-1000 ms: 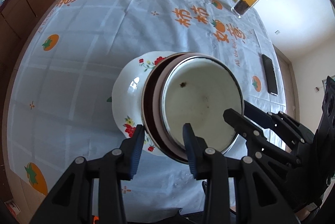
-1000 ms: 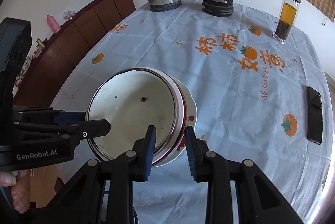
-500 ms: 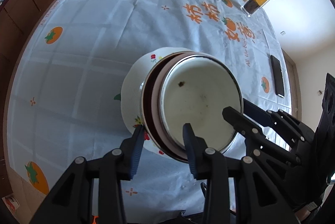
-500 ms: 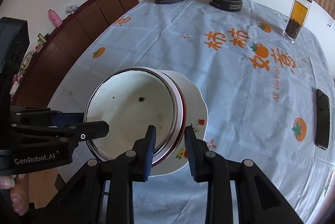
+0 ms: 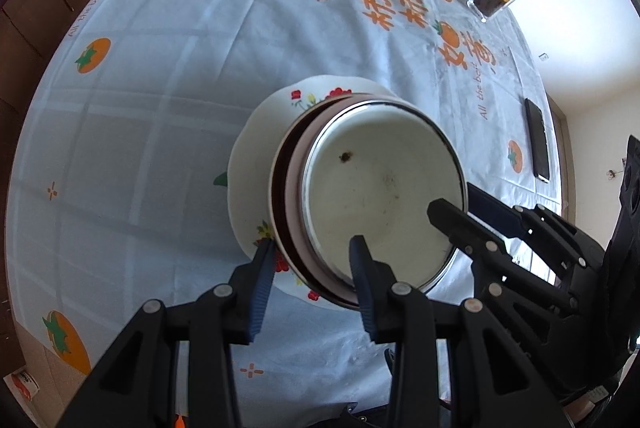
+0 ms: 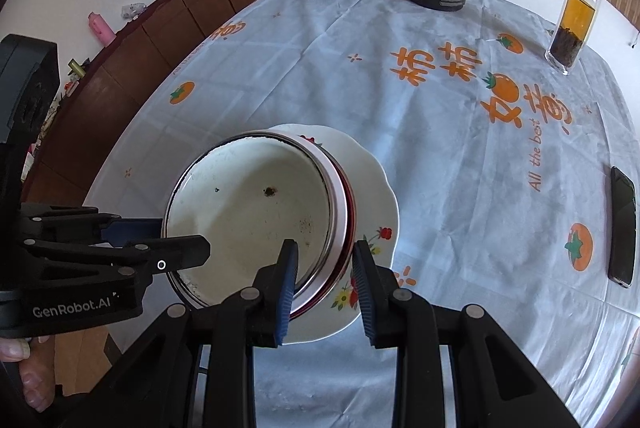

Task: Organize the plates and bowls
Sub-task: 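Lift and carry the bowl stack with both grippers over the flowered plates, then lower the bowl stack onto the red-flowered plate stack with both grippers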

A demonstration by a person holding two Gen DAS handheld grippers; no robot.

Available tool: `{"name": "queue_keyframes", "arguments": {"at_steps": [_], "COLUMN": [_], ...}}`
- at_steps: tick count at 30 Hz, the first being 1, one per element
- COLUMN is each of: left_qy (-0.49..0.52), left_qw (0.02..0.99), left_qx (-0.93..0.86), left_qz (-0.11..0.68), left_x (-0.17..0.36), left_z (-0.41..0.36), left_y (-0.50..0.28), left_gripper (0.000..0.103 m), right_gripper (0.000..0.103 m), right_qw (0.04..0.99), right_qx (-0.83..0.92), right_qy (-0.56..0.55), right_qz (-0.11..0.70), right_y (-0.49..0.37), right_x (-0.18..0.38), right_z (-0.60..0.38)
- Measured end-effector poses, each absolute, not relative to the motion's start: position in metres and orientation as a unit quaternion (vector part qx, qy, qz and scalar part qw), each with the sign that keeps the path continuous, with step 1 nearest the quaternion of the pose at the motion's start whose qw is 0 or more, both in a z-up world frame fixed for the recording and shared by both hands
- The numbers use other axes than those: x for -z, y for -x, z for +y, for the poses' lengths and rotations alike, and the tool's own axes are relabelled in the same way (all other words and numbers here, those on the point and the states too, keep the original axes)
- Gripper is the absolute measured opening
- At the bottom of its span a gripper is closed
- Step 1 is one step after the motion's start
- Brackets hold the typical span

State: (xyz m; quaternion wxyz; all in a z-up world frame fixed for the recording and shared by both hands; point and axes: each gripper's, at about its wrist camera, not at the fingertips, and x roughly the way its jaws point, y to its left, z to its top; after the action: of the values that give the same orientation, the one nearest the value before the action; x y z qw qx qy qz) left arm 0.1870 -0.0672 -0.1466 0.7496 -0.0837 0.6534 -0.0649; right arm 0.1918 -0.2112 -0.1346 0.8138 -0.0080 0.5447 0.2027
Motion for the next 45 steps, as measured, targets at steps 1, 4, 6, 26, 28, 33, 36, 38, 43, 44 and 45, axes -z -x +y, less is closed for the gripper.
{"name": "queue_keyframes", "arguments": {"at_steps": [1,4,6,26,28,33,36,38,43,44,45], "left_qy": [0.083,0.082,0.081,0.078,0.078,0.080,0.080,0.079,0.083,0.084,0.084], "left_qw": [0.750,0.750,0.749,0.748,0.749,0.748,0.750,0.752,0.752,0.753,0.753], "left_qx": [0.065,0.065,0.065,0.061,0.061,0.059,0.059,0.059,0.061,0.061,0.061], "left_qz": [0.653,0.653,0.654,0.656,0.656,0.656,0.653,0.652,0.651,0.650,0.650], "left_x": [0.1466,0.1469,0.1472,0.1534,0.1533,0.1533,0.1533,0.1532,0.1535,0.1535,0.1533], "left_z": [-0.0673,-0.0675,-0.0677,-0.0651,-0.0655,-0.0650,-0.0648,-0.0648,-0.0632,-0.0629,-0.0628], "left_y": [-0.1870,-0.1882,-0.1886,-0.1842,-0.1842,-0.1833,-0.1830,-0.1824,-0.1818,-0.1816,-0.1814], "left_gripper": [0.036,0.036,0.036,0.036,0.036,0.036,0.036,0.036,0.036,0.036,0.036], "right_gripper": [0.030,0.030,0.030,0.030,0.030,0.030,0.031,0.030,0.030,0.030,0.030], "right_qw": [0.814,0.813,0.812,0.810,0.811,0.811,0.811,0.812,0.816,0.816,0.817], "right_qx": [-0.202,-0.202,-0.203,-0.212,-0.213,-0.215,-0.216,-0.217,-0.217,-0.217,-0.217], "right_qy": [0.008,0.008,0.008,0.009,0.009,0.005,0.004,0.000,0.008,0.009,0.011], "right_qz": [0.545,0.546,0.547,0.547,0.545,0.544,0.543,0.542,0.536,0.535,0.534], "right_y": [-0.1920,-0.1928,-0.1930,-0.1918,-0.1916,-0.1907,-0.1911,-0.1910,-0.1883,-0.1880,-0.1875], "right_x": [0.1348,0.1358,0.1361,0.1380,0.1386,0.1389,0.1394,0.1399,0.1397,0.1397,0.1393], "right_z": [-0.2112,-0.2109,-0.2108,-0.2100,-0.2103,-0.2110,-0.2118,-0.2133,-0.2116,-0.2115,-0.2111]}}
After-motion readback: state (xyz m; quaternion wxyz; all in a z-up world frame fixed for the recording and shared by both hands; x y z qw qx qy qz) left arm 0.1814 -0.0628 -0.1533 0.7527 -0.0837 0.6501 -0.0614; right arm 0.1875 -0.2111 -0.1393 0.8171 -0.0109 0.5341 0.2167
